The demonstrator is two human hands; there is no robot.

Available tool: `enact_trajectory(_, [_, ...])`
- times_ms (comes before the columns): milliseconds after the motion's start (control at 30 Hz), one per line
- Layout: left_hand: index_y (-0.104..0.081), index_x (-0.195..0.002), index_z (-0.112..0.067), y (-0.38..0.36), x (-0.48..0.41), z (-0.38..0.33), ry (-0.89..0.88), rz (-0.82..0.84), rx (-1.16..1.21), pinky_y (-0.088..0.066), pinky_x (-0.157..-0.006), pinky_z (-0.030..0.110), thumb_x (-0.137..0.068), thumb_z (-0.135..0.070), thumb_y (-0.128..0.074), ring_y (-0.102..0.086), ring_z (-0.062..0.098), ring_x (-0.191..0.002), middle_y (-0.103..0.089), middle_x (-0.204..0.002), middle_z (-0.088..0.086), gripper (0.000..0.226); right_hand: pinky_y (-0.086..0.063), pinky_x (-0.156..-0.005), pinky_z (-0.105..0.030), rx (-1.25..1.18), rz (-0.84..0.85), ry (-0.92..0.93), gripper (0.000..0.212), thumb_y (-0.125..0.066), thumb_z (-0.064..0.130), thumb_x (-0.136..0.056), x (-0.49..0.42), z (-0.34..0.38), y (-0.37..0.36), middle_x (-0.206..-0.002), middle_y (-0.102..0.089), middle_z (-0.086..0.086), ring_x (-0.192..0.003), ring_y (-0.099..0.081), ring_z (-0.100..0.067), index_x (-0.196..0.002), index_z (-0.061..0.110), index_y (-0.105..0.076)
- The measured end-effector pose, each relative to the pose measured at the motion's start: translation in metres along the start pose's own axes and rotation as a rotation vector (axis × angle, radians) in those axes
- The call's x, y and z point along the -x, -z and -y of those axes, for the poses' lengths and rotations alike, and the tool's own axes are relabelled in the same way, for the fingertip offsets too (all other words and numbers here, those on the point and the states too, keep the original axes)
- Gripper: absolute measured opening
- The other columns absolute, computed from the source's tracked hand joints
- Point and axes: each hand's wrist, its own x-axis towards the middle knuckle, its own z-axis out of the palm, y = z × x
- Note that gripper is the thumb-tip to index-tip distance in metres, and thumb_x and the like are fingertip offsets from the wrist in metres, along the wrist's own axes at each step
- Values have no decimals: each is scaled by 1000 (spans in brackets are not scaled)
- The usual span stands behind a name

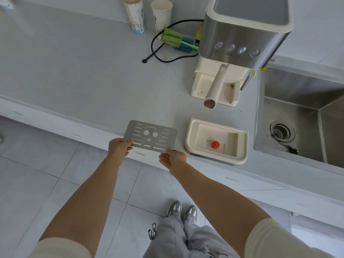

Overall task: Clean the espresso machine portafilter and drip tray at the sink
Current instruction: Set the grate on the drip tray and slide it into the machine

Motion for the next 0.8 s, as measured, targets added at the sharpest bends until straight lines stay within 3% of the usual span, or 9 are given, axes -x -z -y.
enact_trajectory(133, [-55,-72,-6,10,14,7,-30,-15,20,-43,-61,20,-83,2,-63,-52,13,-62,-56,-70,6,15,-56,-62,-22,39,8,72,11,-50,2,-92,7,-5,6,-74,-58,-6,-64,-58,-15,-99,2,-59])
enact_trajectory(267, [-54,-76,-8,24,29,12,-84,-35,38,-50,-50,13,-81,5,-64,-55,15,-61,-57,-73,8,17,-55,-72,-28,181,39,160,7,-49,1,-92,18,-7,10,-74,-56,-5,-66,-56,-14,-90,4,-55])
enact_trajectory(367, [-53,-91,-9,35,40,7,-129,-35,19,-50,-46,9,-81,5,-64,-59,15,-60,-59,-74,9,21,-55,-65,-24,283,73,247,12,-52,3,-90,25,-5,12,-71,-55,-2,-65,-54,-13,-80,8,-57])
enact_trajectory(433, [-51,-94,-10,37,47,-1,-168,-15,-13,-50,-54,16,-81,4,-64,-60,15,-57,-59,-73,9,23,-53,-58,-19,327,90,320,13,-53,4,-89,28,1,16,-69,-51,-1,-63,-51,-11,-78,8,-58])
enact_trajectory(500, [-49,-95,-9,35,53,-9,-212,21,-45,-47,-64,23,-80,4,-65,-57,19,-60,-58,-72,10,25,-50,-56,-18,345,92,397,11,-54,4,-89,31,8,22,-70,-49,-1,-64,-49,-11,-95,5,-62])
enact_trajectory(600, [-46,-86,-14,20,60,-21,-292,90,-147,-43,-63,26,-80,1,-66,-56,21,-62,-59,-73,10,26,-49,-59,-17,369,55,503,43,-55,2,-88,32,20,40,-72,-49,-1,-67,-49,-13,-131,4,-49])
enact_trajectory(700, [-41,-78,-19,-7,63,-30,-385,136,-265,-41,-59,27,-85,-11,-64,-57,19,-60,-60,-72,6,25,-47,-57,-17,400,7,608,49,-52,-3,-86,33,35,64,-60,-36,-1,-58,-40,-12,-133,12,-50])
enact_trajectory(800, [-39,-73,-18,-41,68,-38,-478,152,-365,-41,-60,30,-90,-22,-57,-58,25,-62,-58,-68,3,25,-43,-58,-22,422,-91,667,50,-52,-4,-86,33,48,96,-60,-31,-3,-62,-35,-16,-131,17,-53])
